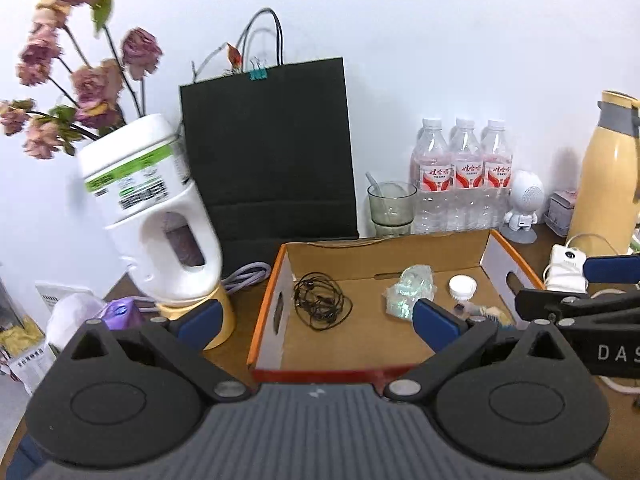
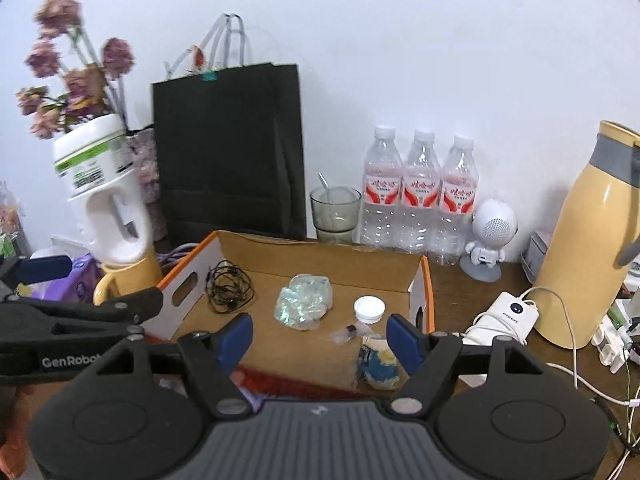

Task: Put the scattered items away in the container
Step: 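Lift both tools out of the box back over the desk, then grasp the yellow plush toy with the right tool while the left tool grasps the red-green bow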

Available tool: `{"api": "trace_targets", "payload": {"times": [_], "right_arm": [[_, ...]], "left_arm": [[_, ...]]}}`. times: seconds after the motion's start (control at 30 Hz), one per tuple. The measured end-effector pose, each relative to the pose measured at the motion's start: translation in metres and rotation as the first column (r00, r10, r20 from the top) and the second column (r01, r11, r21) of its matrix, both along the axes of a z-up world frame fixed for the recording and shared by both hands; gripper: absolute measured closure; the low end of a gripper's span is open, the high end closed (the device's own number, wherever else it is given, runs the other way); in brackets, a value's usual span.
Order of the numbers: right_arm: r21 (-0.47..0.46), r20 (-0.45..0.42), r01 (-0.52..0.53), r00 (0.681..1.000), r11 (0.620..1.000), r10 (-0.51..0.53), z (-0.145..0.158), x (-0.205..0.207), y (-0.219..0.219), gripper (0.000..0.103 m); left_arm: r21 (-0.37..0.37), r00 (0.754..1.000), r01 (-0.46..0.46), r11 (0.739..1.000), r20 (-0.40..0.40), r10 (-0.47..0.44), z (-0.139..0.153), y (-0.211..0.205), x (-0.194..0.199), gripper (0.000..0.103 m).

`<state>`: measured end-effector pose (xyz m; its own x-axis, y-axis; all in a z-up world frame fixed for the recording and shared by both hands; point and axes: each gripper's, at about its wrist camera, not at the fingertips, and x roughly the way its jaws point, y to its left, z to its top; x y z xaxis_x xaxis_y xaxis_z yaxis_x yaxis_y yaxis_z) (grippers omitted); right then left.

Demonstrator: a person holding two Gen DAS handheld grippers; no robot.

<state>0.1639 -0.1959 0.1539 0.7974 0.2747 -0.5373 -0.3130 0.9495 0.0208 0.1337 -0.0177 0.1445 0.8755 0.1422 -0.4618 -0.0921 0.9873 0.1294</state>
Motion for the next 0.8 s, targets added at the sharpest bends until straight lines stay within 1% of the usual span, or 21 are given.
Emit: {"api": "trace_targets", "payload": {"times": [0.07, 0.13, 0.2, 0.27, 0.3, 0.37, 0.4, 0.43, 0.47, 0.53, 0.6, 0.73, 0.8], "right_arm": [[0.026, 0.029, -0.003, 1.0, 1.0, 0.002, -0.009, -0.022, -0.004, 0.03], [0.064, 0.038, -0.003, 0.999, 0.998, 0.0, -0.018, -0.045, -0.011, 0.03], [0.1, 0.041, 0.005, 0.999, 0.995, -0.009, -0.028, -0.071, -0.018, 0.03], [0.123, 0.056, 0.004, 0.998, 0.992, -0.011, -0.04, -0.102, -0.027, 0.027], [0.128, 0.064, 0.004, 0.998, 0.992, -0.012, -0.046, -0.119, -0.032, 0.023], [0.121, 0.082, 0.001, 0.997, 0.993, -0.011, -0.059, -0.15, -0.043, 0.023], [0.125, 0.086, 0.017, 0.996, 0.992, -0.028, -0.066, -0.165, -0.049, 0.022], [0.13, 0.081, 0.035, 0.996, 0.991, -0.046, -0.073, -0.179, -0.053, 0.021], [0.137, 0.068, 0.039, 0.997, 0.99, -0.048, -0.079, -0.19, -0.056, 0.021], [0.143, 0.038, 0.02, 0.999, 0.99, -0.025, -0.09, -0.202, -0.06, 0.021], [0.135, 0.015, 0.022, 1.0, 0.991, -0.024, -0.099, -0.206, -0.061, 0.021], [0.127, -0.004, 0.032, 0.999, 0.991, -0.031, -0.106, -0.199, -0.058, 0.022], [0.132, 0.0, 0.011, 1.0, 0.991, -0.011, -0.106, -0.194, -0.056, 0.023]], "left_arm": [[0.008, 1.0, 0.01, 1.0, 0.027, -0.01, -0.01, 0.0, -0.02, 0.0], [0.001, 0.999, 0.015, 1.0, 0.044, -0.015, -0.02, 0.002, -0.043, 0.0], [-0.023, 0.998, 0.043, 0.999, 0.05, -0.042, -0.033, 0.007, -0.071, 0.0], [-0.042, 0.996, 0.079, 0.996, 0.047, -0.077, -0.048, 0.013, -0.1, 0.0], [-0.03, 0.995, 0.091, 0.995, 0.041, -0.09, -0.056, 0.015, -0.115, 0.0], [0.016, 0.995, 0.086, 0.996, 0.045, -0.086, -0.072, 0.017, -0.143, 0.0], [0.036, 0.996, 0.081, 0.996, 0.042, -0.083, -0.079, 0.019, -0.156, 0.0], [0.04, 0.996, 0.084, 0.996, 0.035, -0.085, -0.086, 0.021, -0.168, 0.0], [0.025, 0.993, 0.113, 0.993, 0.027, -0.113, -0.092, 0.023, -0.177, 0.0], [-0.021, 0.986, 0.168, 0.986, -0.001, -0.168, -0.098, 0.026, -0.185, 0.0], [-0.048, 0.975, 0.222, 0.974, 0.002, -0.222, -0.1, 0.025, -0.187, 0.0], [-0.046, 0.956, 0.292, 0.955, 0.011, -0.292, -0.104, 0.02, -0.173, 0.0], [-0.06, 0.956, 0.294, 0.954, 0.019, -0.293, -0.103, 0.024, -0.16, 0.0]]}}
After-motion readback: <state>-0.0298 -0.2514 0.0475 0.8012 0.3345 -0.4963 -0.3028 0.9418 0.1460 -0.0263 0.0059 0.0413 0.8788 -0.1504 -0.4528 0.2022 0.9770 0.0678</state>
